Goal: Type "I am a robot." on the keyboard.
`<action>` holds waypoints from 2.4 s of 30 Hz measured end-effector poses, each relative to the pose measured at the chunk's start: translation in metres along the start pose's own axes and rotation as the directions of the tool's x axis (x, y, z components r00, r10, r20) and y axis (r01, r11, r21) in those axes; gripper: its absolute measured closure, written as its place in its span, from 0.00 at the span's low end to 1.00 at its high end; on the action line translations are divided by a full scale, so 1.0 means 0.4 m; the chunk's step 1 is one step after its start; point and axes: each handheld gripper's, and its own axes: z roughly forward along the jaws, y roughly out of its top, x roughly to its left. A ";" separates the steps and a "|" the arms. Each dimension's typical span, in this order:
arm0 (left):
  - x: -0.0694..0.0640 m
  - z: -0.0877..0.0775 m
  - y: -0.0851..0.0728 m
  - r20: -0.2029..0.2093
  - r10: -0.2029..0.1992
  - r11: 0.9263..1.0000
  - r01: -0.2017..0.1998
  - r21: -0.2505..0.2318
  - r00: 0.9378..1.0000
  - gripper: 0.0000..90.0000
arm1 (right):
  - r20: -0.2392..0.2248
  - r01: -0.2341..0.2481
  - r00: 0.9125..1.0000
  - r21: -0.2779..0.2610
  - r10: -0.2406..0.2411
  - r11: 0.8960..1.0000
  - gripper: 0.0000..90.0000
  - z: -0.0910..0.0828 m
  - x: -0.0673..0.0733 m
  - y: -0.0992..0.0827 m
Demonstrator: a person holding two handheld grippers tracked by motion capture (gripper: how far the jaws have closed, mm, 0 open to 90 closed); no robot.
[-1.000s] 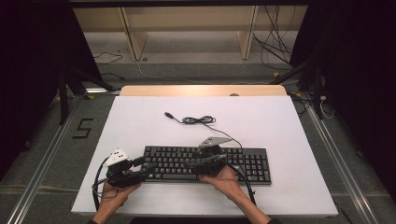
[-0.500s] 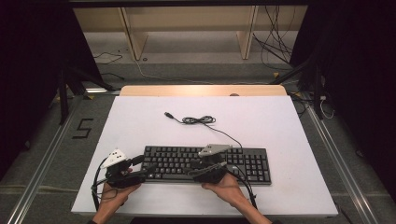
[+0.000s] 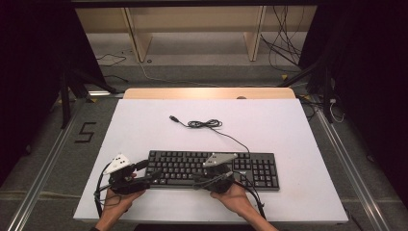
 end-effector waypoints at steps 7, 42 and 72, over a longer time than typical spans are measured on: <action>-0.002 0.001 0.000 0.000 0.006 1.000 -0.006 0.003 1.000 0.32 | 0.014 0.009 1.000 0.033 -0.009 0.999 1.00 0.015 0.000 -0.011; 0.000 0.008 -0.001 -0.022 0.003 1.000 -0.003 0.020 1.000 0.32 | 0.025 -0.015 1.000 0.066 0.013 0.998 0.98 0.036 0.000 -0.025; 0.027 0.070 -0.008 -0.066 0.026 0.991 -0.017 0.131 0.997 0.91 | 0.018 -0.065 0.998 -0.083 0.067 0.994 0.41 -0.055 -0.025 -0.008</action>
